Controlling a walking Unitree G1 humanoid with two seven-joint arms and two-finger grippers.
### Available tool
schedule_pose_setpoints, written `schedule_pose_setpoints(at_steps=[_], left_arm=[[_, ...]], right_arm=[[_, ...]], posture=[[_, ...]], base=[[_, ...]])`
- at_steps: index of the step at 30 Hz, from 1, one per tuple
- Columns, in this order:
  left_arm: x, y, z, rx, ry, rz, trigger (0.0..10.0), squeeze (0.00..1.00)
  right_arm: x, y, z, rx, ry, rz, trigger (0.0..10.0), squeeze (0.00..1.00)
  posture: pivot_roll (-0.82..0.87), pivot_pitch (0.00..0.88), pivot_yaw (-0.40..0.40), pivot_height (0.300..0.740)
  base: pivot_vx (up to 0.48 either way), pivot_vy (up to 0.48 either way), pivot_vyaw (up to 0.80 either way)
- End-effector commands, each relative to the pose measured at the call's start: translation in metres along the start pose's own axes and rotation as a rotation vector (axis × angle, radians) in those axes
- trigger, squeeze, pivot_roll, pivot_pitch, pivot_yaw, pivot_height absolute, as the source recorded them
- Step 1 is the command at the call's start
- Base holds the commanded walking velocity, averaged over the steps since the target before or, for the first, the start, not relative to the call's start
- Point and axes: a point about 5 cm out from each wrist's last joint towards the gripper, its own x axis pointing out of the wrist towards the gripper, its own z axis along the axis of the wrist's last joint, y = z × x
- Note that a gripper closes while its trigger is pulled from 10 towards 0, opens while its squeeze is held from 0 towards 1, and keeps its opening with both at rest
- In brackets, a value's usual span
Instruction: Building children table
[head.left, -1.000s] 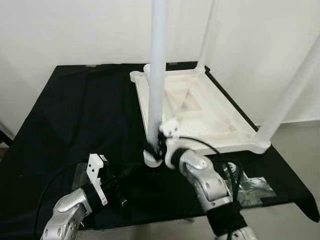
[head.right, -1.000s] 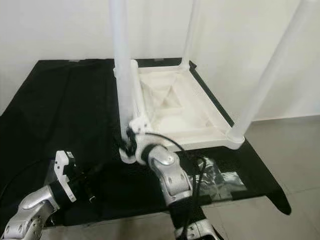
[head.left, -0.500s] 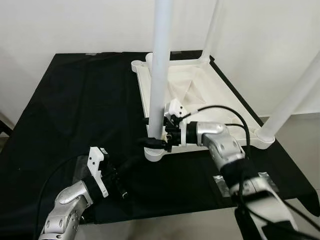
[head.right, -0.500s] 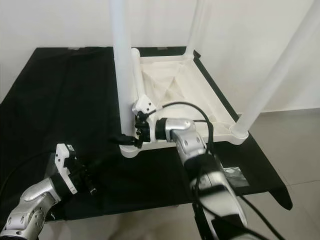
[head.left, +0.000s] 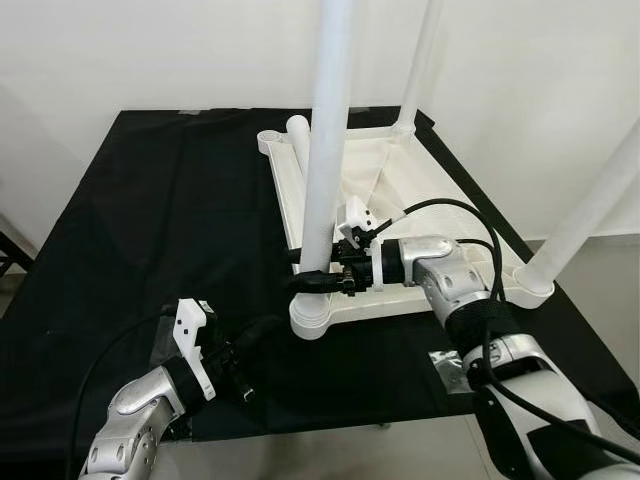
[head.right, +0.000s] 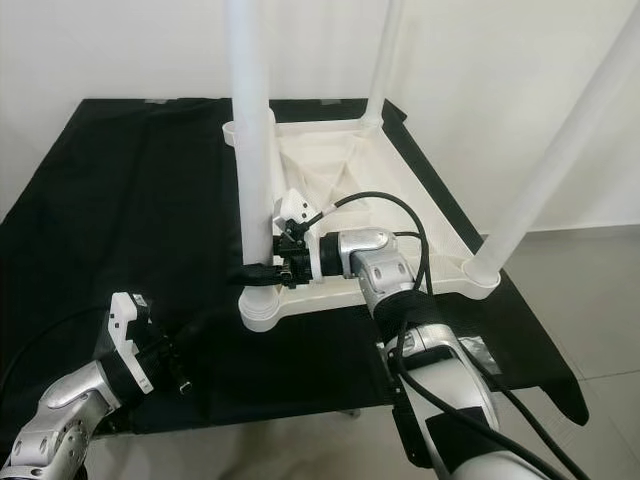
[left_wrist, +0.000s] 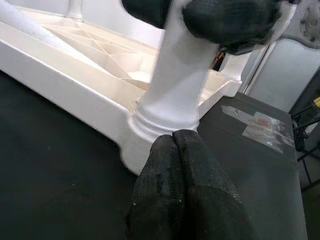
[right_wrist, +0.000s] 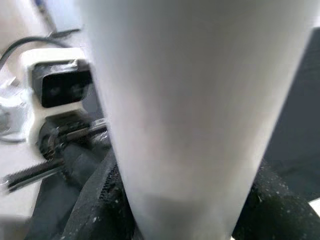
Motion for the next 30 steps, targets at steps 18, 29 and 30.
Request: schedule_pose_setpoints(at_steps=[18, 29, 30], left_arm=[[-0.003, -0.003, -0.001, 0.009, -0.01, 0.019, 10.0, 0.0], [0.001, -0.003, 0.0, 0.0, -0.008, 0.008, 10.0, 0.0], [0.001, -0.003, 0.0, 0.0, -0.008, 0.008, 10.0, 0.0]], right_arm=[[0.039, 0.045, -0.038, 0.145, 0.039, -0.632, 10.0, 0.0], [0.029, 0.042, 0.003, -0.009, -0.06, -0.203, 10.0, 1.0], [0.025, 0.039, 0.006, -0.041, -0.056, -0.136, 10.0, 0.09]], posture=[[0.03, 0.044, -0.085, 0.74], [0.02, 0.036, -0.076, 0.74], [0.03, 0.035, -0.078, 0.74]], base=[[0.0, 0.0, 0.0], [0.0, 0.0, 0.0], [0.0, 0.0, 0.0]])
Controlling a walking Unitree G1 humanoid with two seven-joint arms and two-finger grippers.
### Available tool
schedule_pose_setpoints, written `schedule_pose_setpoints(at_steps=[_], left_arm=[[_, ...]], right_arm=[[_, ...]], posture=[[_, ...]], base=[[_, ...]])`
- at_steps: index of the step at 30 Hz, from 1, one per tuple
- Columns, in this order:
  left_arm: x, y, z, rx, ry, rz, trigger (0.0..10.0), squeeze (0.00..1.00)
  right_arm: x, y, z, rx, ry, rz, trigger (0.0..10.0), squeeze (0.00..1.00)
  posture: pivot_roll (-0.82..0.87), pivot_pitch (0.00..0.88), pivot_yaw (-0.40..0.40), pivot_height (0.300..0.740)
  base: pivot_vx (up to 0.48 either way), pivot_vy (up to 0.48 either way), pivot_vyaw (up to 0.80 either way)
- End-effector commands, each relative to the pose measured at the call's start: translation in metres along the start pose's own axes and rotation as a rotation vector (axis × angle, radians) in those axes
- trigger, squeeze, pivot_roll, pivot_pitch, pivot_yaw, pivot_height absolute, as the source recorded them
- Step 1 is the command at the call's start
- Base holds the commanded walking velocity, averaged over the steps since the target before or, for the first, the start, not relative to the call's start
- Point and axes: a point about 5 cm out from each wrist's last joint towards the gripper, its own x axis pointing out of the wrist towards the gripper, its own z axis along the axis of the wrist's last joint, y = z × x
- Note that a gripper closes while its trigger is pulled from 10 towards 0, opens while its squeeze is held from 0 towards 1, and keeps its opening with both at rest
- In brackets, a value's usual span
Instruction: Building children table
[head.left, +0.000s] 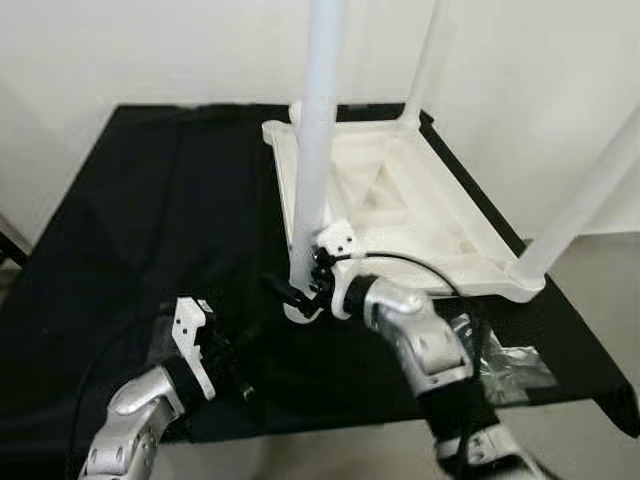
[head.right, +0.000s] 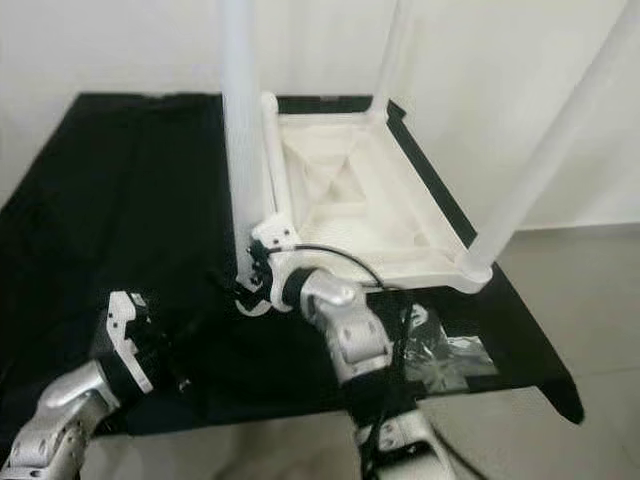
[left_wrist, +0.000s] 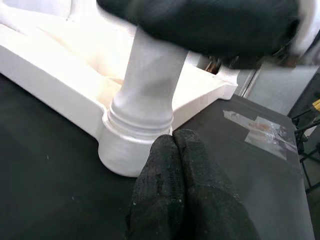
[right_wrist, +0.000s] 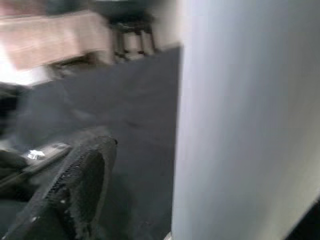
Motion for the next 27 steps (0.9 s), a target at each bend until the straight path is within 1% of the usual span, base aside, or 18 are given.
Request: schedule_pose_setpoints(at_steps=[1, 2, 3, 4, 6, 8, 9, 10, 11, 12, 13, 19, 21, 23, 24, 25, 26, 27], left_arm=[[0.001, -0.002, -0.004, -0.012, 0.01, 0.003, 10.0, 0.0], [0.001, -0.002, -0.004, -0.011, 0.009, 0.003, 10.0, 0.0], [0.001, -0.002, -0.004, -0.011, 0.009, 0.003, 10.0, 0.0], [0.001, -0.001, -0.004, -0.011, 0.009, 0.004, 10.0, 0.0], [0.001, -0.001, -0.004, -0.011, 0.008, 0.004, 10.0, 0.0], [0.001, -0.001, -0.004, -0.011, 0.008, 0.004, 10.0, 0.0], [0.001, -0.001, -0.004, -0.011, 0.008, 0.004, 10.0, 0.0], [0.002, -0.001, -0.004, -0.011, 0.008, 0.004, 10.0, 0.0], [0.001, -0.001, -0.004, -0.011, 0.009, 0.005, 10.0, 0.0], [0.001, -0.001, -0.004, -0.011, 0.009, 0.005, 10.0, 0.0], [0.001, -0.001, -0.004, -0.011, 0.008, 0.006, 10.0, 0.0], [0.0, -0.001, -0.004, -0.01, 0.008, 0.008, 10.0, 0.0], [0.0, -0.001, -0.004, -0.01, 0.008, 0.008, 10.0, 0.0], [0.0, -0.001, -0.004, -0.012, 0.008, 0.007, 10.0, 0.0], [0.0, -0.001, -0.004, -0.012, 0.008, 0.007, 10.0, 0.0], [-0.001, -0.002, -0.004, -0.015, 0.009, 0.007, 10.0, 0.0], [-0.001, -0.002, -0.004, -0.015, 0.009, 0.007, 10.0, 0.0], [-0.002, -0.002, -0.004, -0.015, 0.008, 0.007, 10.0, 0.0]], right_arm=[[0.001, 0.002, 0.001, -0.02, -0.014, 0.114, 10.0, 0.09], [-0.002, -0.001, 0.005, -0.044, -0.011, 0.182, 10.0, 0.0], [-0.002, -0.001, 0.005, -0.044, -0.011, 0.182, 10.0, 0.0], [-0.005, -0.007, 0.006, -0.056, 0.01, 0.245, 10.0, 0.0], [-0.008, -0.017, 0.005, -0.055, 0.055, 0.306, 10.0, 0.0], [-0.009, -0.023, 0.002, -0.038, 0.082, 0.32, 10.0, 0.0], [-0.009, -0.023, 0.002, -0.038, 0.082, 0.32, 10.0, 0.0], [-0.01, -0.027, 0.0, -0.025, 0.098, 0.328, 8.8, 0.0], [-0.011, -0.032, -0.001, -0.002, 0.104, 0.32, 2.3, 0.0], [-0.011, -0.032, -0.001, -0.002, 0.104, 0.32, 2.3, 0.0], [-0.012, -0.035, -0.003, 0.019, 0.103, 0.313, 0.0, 0.0], [-0.019, -0.042, -0.01, 0.039, 0.101, 0.287, 0.0, 0.0], [-0.023, -0.042, -0.013, 0.042, 0.099, 0.284, 0.0, 0.0], [-0.031, -0.043, -0.018, 0.042, 0.085, 0.277, 0.0, 0.0], [-0.031, -0.043, -0.018, 0.042, 0.085, 0.277, 0.0, 0.0], [-0.042, -0.046, -0.023, 0.027, 0.069, 0.193, 0.0, 0.0], [-0.042, -0.046, -0.023, 0.027, 0.069, 0.193, 0.0, 0.0], [-0.046, -0.046, -0.025, 0.016, 0.067, 0.145, 0.0, 0.0]], posture=[[0.03, 0.035, -0.078, 0.74], [0.03, 0.032, -0.079, 0.74], [0.03, 0.032, -0.079, 0.74], [0.03, 0.03, -0.079, 0.74], [0.03, 0.027, -0.079, 0.74], [0.03, 0.024, -0.08, 0.74], [0.03, 0.024, -0.08, 0.74], [0.04, 0.024, -0.081, 0.74], [0.04, 0.023, -0.081, 0.74], [0.04, 0.023, -0.081, 0.74], [0.04, 0.023, -0.081, 0.74], [0.04, 0.025, -0.082, 0.74], [0.04, 0.027, -0.08, 0.74], [0.03, 0.032, -0.077, 0.74], [0.03, 0.032, -0.077, 0.74], [0.03, 0.034, -0.075, 0.74], [0.03, 0.034, -0.075, 0.74], [0.03, 0.04, -0.077, 0.74]], base=[[0.0, 0.0, 0.0], [0.0, 0.0, 0.0], [0.0, 0.0, 0.0], [0.0, 0.0, 0.0], [0.0, 0.0, 0.0], [0.0, 0.0, 0.0], [0.0, 0.0, 0.0], [0.0, 0.0, 0.0], [0.0, 0.0, 0.0], [0.0, 0.0, 0.0], [0.0, 0.0, 0.0], [0.0, 0.0, 0.0], [0.0, 0.0, 0.0], [0.0, 0.0, 0.0], [0.0, 0.0, 0.0], [0.0, 0.0, 0.0], [0.0, 0.0, 0.0], [0.0, 0.0, 0.0]])
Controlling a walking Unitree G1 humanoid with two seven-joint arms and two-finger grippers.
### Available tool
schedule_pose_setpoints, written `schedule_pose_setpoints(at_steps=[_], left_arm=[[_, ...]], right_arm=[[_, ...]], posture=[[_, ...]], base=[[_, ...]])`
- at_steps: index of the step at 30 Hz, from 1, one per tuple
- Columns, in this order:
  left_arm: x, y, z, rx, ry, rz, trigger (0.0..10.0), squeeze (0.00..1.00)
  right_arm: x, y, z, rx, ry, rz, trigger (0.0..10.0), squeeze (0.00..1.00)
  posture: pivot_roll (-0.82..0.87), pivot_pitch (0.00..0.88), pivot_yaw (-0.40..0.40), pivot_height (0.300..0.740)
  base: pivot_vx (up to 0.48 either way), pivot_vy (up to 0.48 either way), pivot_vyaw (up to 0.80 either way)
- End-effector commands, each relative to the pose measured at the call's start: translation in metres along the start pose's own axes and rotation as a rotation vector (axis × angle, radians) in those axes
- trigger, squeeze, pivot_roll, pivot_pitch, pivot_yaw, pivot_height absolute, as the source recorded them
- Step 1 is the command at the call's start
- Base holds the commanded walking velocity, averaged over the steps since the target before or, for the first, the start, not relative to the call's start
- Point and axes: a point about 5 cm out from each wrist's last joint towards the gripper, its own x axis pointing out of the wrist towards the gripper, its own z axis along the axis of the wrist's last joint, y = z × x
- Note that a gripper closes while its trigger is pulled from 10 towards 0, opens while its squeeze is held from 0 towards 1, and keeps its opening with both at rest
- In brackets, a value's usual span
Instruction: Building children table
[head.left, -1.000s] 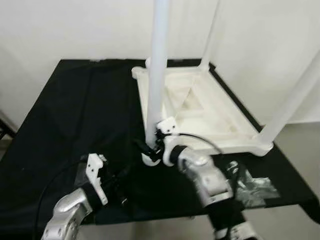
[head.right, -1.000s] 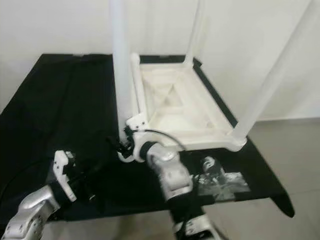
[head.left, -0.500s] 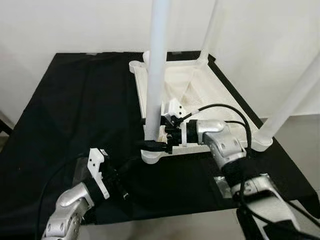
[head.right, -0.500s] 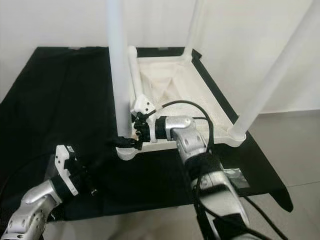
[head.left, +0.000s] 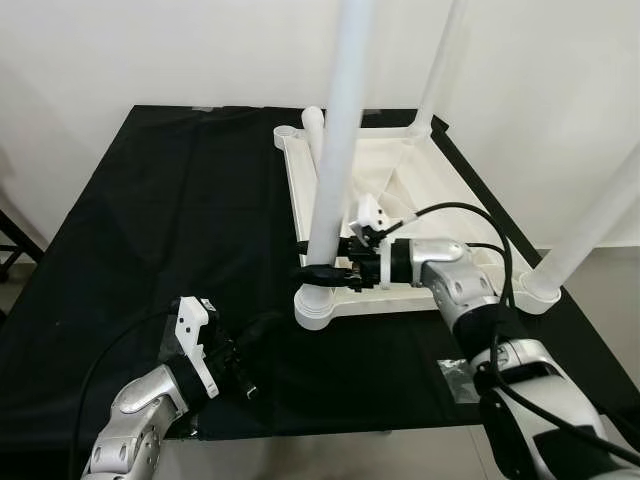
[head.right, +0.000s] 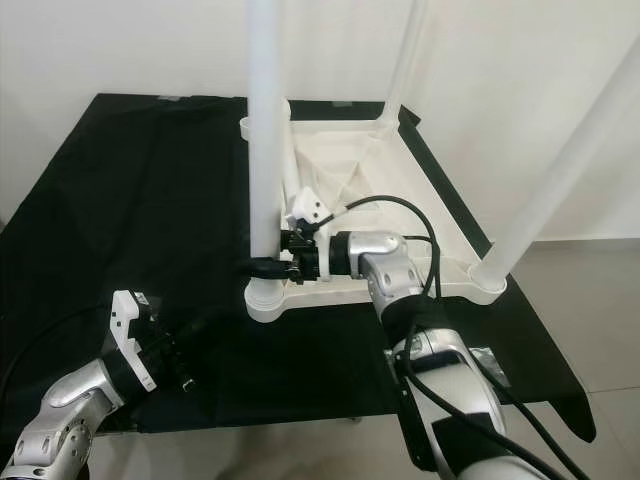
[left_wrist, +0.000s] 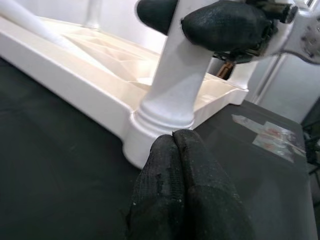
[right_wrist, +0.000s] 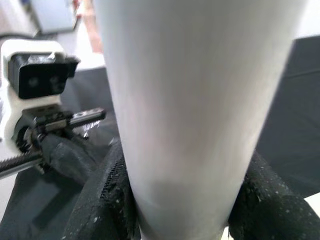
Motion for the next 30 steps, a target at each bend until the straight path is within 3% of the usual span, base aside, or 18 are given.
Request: schedule_pose_setpoints(at_steps=[1, 3, 4, 5, 6, 7, 9, 13, 18, 19, 20, 21, 22, 25, 26, 27, 28, 30], left_arm=[[-0.004, -0.001, -0.002, -0.008, 0.008, 0.004, 10.0, 0.0], [-0.004, -0.001, -0.002, -0.007, 0.008, 0.004, 10.0, 0.0], [-0.005, -0.001, -0.002, -0.007, 0.008, 0.005, 10.0, 0.0], [-0.006, 0.0, -0.002, -0.006, 0.009, 0.006, 10.0, 0.0], [-0.006, 0.0, -0.002, -0.008, 0.01, 0.004, 10.0, 0.0], [-0.006, 0.001, -0.002, -0.01, 0.011, 0.002, 10.0, 0.0], [-0.006, 0.001, -0.002, -0.011, 0.016, -0.003, 10.0, 0.0], [-0.005, 0.001, -0.003, -0.013, 0.023, -0.008, 10.0, 0.0], [-0.005, 0.001, -0.004, -0.012, 0.017, -0.001, 10.0, 0.0], [-0.005, 0.002, -0.004, -0.009, 0.015, 0.002, 10.0, 0.0], [-0.004, 0.002, -0.004, -0.006, 0.014, 0.006, 10.0, 0.0], [-0.004, 0.002, -0.004, -0.006, 0.014, 0.006, 10.0, 0.0], [-0.003, 0.002, -0.004, -0.006, 0.014, 0.006, 10.0, 0.0], [-0.003, 0.002, -0.004, -0.007, 0.014, 0.005, 10.0, 0.0], [-0.002, 0.002, -0.004, -0.009, 0.014, 0.004, 10.0, 0.0], [-0.002, 0.002, -0.004, -0.009, 0.014, 0.004, 10.0, 0.0], [-0.002, 0.002, -0.004, -0.01, 0.014, 0.003, 10.0, 0.0], [-0.002, 0.002, -0.004, -0.01, 0.014, 0.003, 10.0, 0.0]], right_arm=[[-0.011, 0.002, -0.018, 0.02, 0.055, -0.158, 0.0, 0.0], [-0.012, 0.002, -0.02, 0.019, 0.058, -0.193, 0.0, 0.0], [-0.003, 0.0, -0.028, 0.048, 0.066, -0.484, 0.0, 0.0], [0.001, 0.0, -0.033, 0.07, 0.079, -0.695, 0.0, 0.0], [0.012, 0.022, -0.046, 0.107, 0.119, -0.748, 0.0, 0.0], [0.019, 0.038, -0.053, 0.131, 0.141, -0.758, 0.0, 0.0], [0.033, 0.061, -0.061, 0.155, 0.153, -0.665, 0.0, 0.0], [0.044, 0.064, -0.063, 0.151, 0.141, -0.635, 0.0, 0.0], [0.044, 0.059, -0.056, 0.143, 0.135, -0.611, 0.0, 0.0], [0.044, 0.057, -0.054, 0.133, 0.135, -0.605, 6.6, 0.0], [0.048, 0.057, -0.045, 0.132, 0.1, -0.529, 10.0, 0.0], [0.048, 0.057, -0.045, 0.132, 0.1, -0.529, 10.0, 0.0], [0.049, 0.059, -0.038, 0.144, 0.075, -0.475, 10.0, 1.0], [0.049, 0.062, -0.031, 0.158, 0.052, -0.421, 10.0, 1.0], [0.048, 0.063, -0.022, 0.113, 0.025, -0.296, 10.0, 1.0], [0.048, 0.063, -0.022, 0.113, 0.025, -0.296, 10.0, 1.0], [0.047, 0.064, -0.017, 0.077, 0.011, -0.208, 10.0, 1.0], [0.047, 0.064, -0.017, 0.077, 0.011, -0.208, 10.0, 1.0]], posture=[[0.03, 0.044, -0.084, 0.74], [0.03, 0.044, -0.084, 0.74], [0.01, 0.051, -0.078, 0.74], [0.0, 0.051, -0.073, 0.74], [-0.01, 0.056, -0.058, 0.74], [-0.01, 0.056, -0.058, 0.74], [0.0, 0.044, -0.056, 0.74], [0.0, 0.036, -0.063, 0.74], [0.01, 0.03, -0.073, 0.74], [0.01, 0.03, -0.073, 0.74], [0.01, 0.028, -0.071, 0.74], [0.01, 0.028, -0.071, 0.74], [0.01, 0.028, -0.071, 0.74], [0.01, 0.028, -0.071, 0.74], [0.01, 0.023, -0.064, 0.74], [0.01, 0.023, -0.064, 0.74], [0.01, 0.023, -0.064, 0.74], [0.01, 0.023, -0.064, 0.74]], base=[[0.0, 0.0, 0.0], [0.0, 0.0, 0.0], [0.0, 0.0, 0.0], [0.0, 0.0, 0.0], [0.0, 0.0, 0.0], [0.0, 0.0, 0.0], [0.0, 0.0, 0.0], [0.0, 0.0, 0.0], [0.0, 0.0, 0.0], [0.0, 0.0, 0.0], [0.0, 0.0, 0.0], [0.0, 0.0, 0.0], [0.0, 0.0, 0.0], [0.0, 0.0, 0.0], [0.0, 0.0, 0.0], [0.0, 0.0, 0.0], [0.0, 0.0, 0.0], [0.0, 0.0, 0.0]])
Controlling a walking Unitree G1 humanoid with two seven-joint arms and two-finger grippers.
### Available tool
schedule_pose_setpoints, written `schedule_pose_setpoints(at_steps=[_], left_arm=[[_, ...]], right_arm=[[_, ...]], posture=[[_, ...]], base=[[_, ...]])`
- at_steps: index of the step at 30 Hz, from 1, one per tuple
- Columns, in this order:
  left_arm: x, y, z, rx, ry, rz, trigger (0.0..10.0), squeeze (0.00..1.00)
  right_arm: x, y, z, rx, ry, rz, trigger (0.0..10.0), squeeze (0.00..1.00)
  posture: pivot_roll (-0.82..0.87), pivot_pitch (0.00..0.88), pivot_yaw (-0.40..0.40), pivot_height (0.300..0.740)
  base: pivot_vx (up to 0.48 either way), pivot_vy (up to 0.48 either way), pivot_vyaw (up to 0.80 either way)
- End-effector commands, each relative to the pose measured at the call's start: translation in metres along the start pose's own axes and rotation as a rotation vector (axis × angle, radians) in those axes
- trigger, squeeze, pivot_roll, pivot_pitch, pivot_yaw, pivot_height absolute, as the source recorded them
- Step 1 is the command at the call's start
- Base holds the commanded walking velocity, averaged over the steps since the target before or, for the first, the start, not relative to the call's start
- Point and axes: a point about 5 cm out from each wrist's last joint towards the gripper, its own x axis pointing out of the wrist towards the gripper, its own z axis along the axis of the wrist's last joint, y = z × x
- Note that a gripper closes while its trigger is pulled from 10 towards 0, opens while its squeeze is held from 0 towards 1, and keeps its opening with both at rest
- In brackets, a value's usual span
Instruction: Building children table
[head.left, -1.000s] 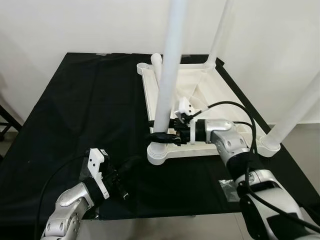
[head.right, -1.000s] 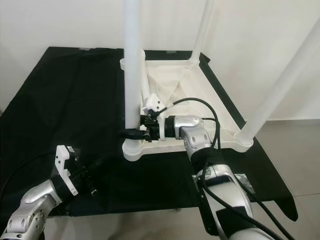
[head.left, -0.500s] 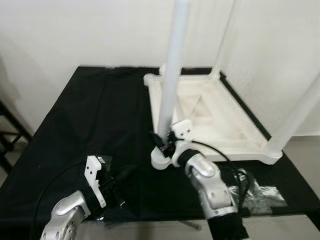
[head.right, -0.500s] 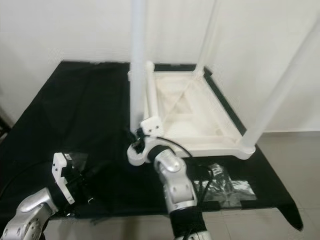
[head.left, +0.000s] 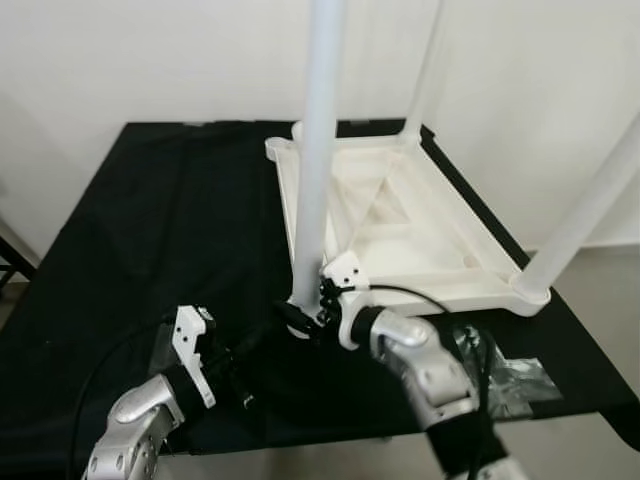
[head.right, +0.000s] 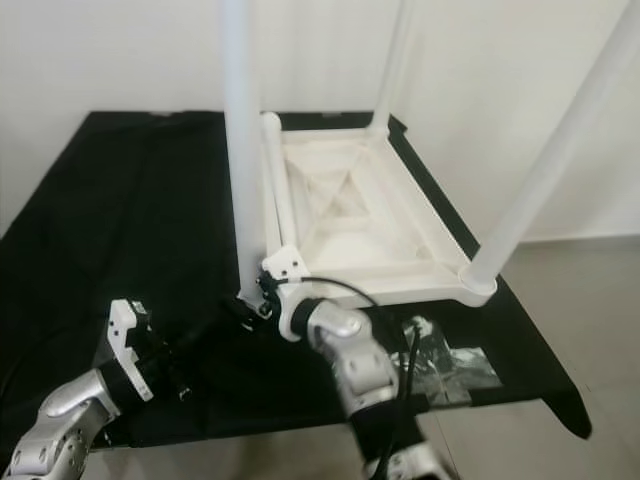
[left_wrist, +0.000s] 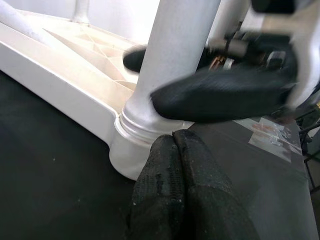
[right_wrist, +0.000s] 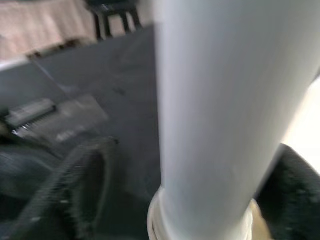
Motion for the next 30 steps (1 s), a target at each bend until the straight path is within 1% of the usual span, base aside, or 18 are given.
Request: schedule_pose_setpoints(at_steps=[1, 2, 3, 4, 5, 6, 8, 10, 11, 12, 13, 14, 15, 16, 17, 22, 25, 30], left_arm=[[0.001, -0.001, -0.003, -0.009, 0.006, 0.003, 10.0, 0.0], [0.002, -0.001, -0.003, -0.009, 0.006, 0.003, 10.0, 0.0], [0.003, 0.0, -0.003, -0.008, 0.005, 0.004, 10.0, 0.0], [0.003, 0.0, -0.003, -0.006, 0.004, 0.005, 10.0, 0.0], [0.003, 0.0, -0.003, -0.005, 0.004, 0.006, 10.0, 0.0], [0.003, 0.0, -0.003, -0.005, 0.004, 0.006, 10.0, 0.0], [0.003, 0.0, -0.003, -0.004, 0.004, 0.007, 10.0, 0.0], [0.003, 0.0, -0.003, -0.003, 0.004, 0.008, 10.0, 0.0], [0.003, 0.0, -0.003, -0.003, 0.004, 0.008, 10.0, 0.0], [0.003, 0.0, -0.003, -0.004, 0.003, 0.007, 10.0, 0.0], [0.003, 0.0, -0.003, -0.005, 0.003, 0.007, 10.0, 0.0], [0.003, 0.0, -0.003, -0.005, 0.003, 0.007, 10.0, 0.0], [0.003, 0.0, -0.003, -0.005, 0.003, 0.007, 10.0, 0.0], [0.002, 0.0, -0.003, -0.005, 0.002, 0.007, 10.0, 0.0], [0.002, 0.0, -0.003, -0.005, 0.002, 0.007, 10.0, 0.0], [0.001, 0.0, -0.003, -0.005, 0.001, 0.008, 10.0, 0.0], [0.0, 0.0, -0.003, -0.007, 0.0, 0.008, 10.0, 0.0], [0.0, 0.0, -0.003, -0.008, 0.0, 0.007, 10.0, 0.0]], right_arm=[[0.004, 0.008, 0.006, -0.027, -0.026, 0.098, 10.0, 1.0], [0.001, 0.002, 0.009, -0.062, -0.013, 0.214, 10.0, 0.0], [-0.002, -0.007, 0.01, -0.08, 0.01, 0.289, 10.0, 0.0], [-0.003, -0.02, 0.011, -0.091, 0.039, 0.321, 10.0, 0.0], [-0.004, -0.028, 0.012, -0.094, 0.058, 0.337, 10.0, 0.0], [-0.004, -0.028, 0.012, -0.094, 0.058, 0.337, 10.0, 0.0], [-0.002, -0.044, 0.014, -0.107, 0.099, 0.272, 10.0, 0.0], [-0.002, -0.051, 0.015, -0.117, 0.117, 0.242, 10.0, 0.0], [-0.002, -0.051, 0.015, -0.117, 0.117, 0.242, 10.0, 0.0], [-0.003, -0.069, 0.022, -0.108, 0.115, 0.119, 10.0, 0.0], [-0.005, -0.077, 0.026, -0.098, 0.11, 0.059, 10.0, 0.0], [-0.005, -0.077, 0.026, -0.098, 0.11, 0.059, 10.0, 0.0], [-0.007, -0.082, 0.028, -0.092, 0.106, 0.027, 10.0, 0.0], [-0.011, -0.088, 0.03, -0.072, 0.092, 0.003, 1.1, 0.0], [-0.014, -0.092, 0.032, -0.056, 0.079, -0.008, 0.0, 0.0], [-0.021, -0.097, 0.032, -0.039, 0.058, -0.002, 0.0, 0.0], [-0.031, -0.098, 0.022, -0.02, 0.043, 0.0, 0.0, 0.0], [-0.038, -0.097, 0.013, -0.005, 0.022, -0.013, 0.0, 0.0]], posture=[[0.01, 0.023, -0.064, 0.74], [0.02, 0.02, -0.067, 0.74], [0.03, 0.017, -0.071, 0.74], [0.03, 0.017, -0.072, 0.74], [0.03, 0.017, -0.072, 0.74], [0.03, 0.017, -0.072, 0.74], [0.03, 0.015, -0.073, 0.74], [0.03, 0.015, -0.073, 0.74], [0.03, 0.015, -0.073, 0.74], [0.03, 0.013, -0.075, 0.74], [0.03, 0.012, -0.076, 0.74], [0.03, 0.012, -0.076, 0.74], [0.03, 0.012, -0.076, 0.74], [0.04, 0.013, -0.078, 0.74], [0.04, 0.013, -0.078, 0.74], [0.03, 0.015, -0.077, 0.74], [0.03, 0.019, -0.072, 0.74], [0.03, 0.025, -0.071, 0.74]], base=[[0.0, 0.0, 0.0], [0.0, 0.0, 0.0], [0.0, 0.0, 0.0], [0.0, 0.0, 0.0], [0.0, 0.0, 0.0], [0.0, 0.0, 0.0], [0.0, 0.0, 0.0], [0.0, 0.0, 0.0], [0.0, 0.0, 0.0], [0.0, 0.0, 0.0], [0.0, 0.0, 0.0], [0.0, 0.0, 0.0], [0.0, 0.0, 0.0], [0.0, 0.0, 0.0], [0.0, 0.0, 0.0], [0.0, 0.0, 0.0], [0.0, 0.0, 0.0], [0.0, 0.0, 0.0]])
